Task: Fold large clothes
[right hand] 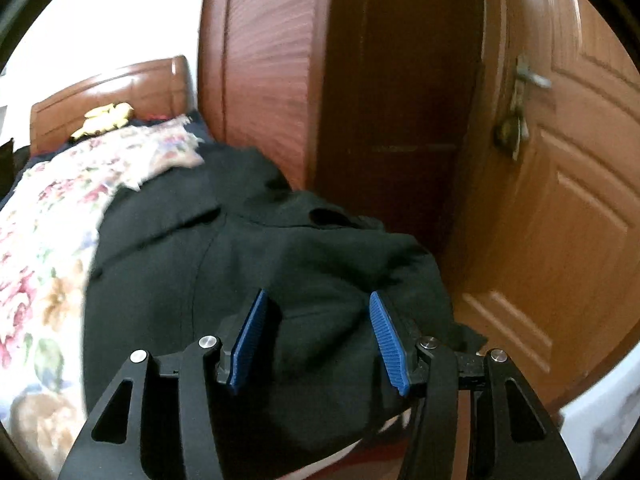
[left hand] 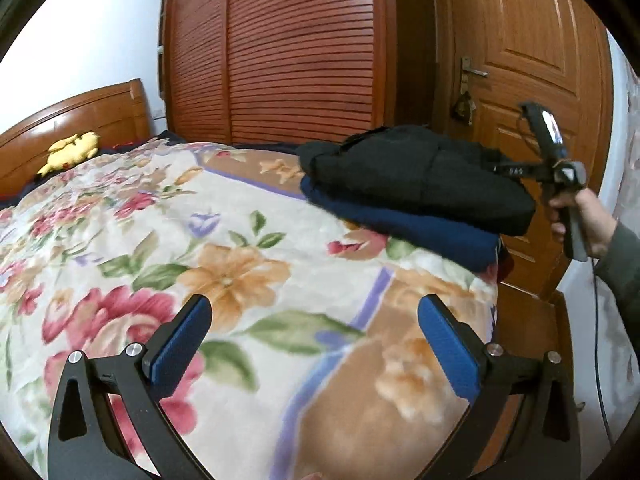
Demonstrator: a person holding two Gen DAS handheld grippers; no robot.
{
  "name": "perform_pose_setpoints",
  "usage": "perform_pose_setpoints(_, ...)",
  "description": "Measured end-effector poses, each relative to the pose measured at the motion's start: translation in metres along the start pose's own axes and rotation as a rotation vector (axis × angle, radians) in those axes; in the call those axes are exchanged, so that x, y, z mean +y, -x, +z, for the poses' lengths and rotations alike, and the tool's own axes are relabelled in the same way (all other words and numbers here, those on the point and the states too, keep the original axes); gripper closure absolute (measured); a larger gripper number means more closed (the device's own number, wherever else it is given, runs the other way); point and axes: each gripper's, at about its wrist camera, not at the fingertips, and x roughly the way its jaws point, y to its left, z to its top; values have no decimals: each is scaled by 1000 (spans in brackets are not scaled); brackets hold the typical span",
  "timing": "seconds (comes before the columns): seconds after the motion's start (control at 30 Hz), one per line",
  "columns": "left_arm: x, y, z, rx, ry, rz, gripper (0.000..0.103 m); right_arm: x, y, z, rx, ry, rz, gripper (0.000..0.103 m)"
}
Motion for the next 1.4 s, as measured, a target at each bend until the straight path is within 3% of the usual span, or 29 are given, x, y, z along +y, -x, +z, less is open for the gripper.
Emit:
perform_pose_setpoints(0.27, 20, 43, -15, -20, 17, 89, 0, -6, 42, 12, -40, -2, 9, 48)
perform_pose_setpoints(0.57, 36, 82, -34, -36, 51, 141, 0, 32, 101, -5, -112, 90, 96, 44)
perform_pose_setpoints(0.83, 61, 115, -62, -32, 106, 216, 0, 91, 127, -27, -146, 165, 288, 36)
perform_pose_setpoints(1.13, 109, 156, -96, -40, 190, 350, 0, 164, 148, -53, -158, 247, 542, 27)
perform_pose_setpoints(1.4, 158, 180, -127, -32, 246, 468, 0, 218, 144, -77, -155, 318, 657, 22)
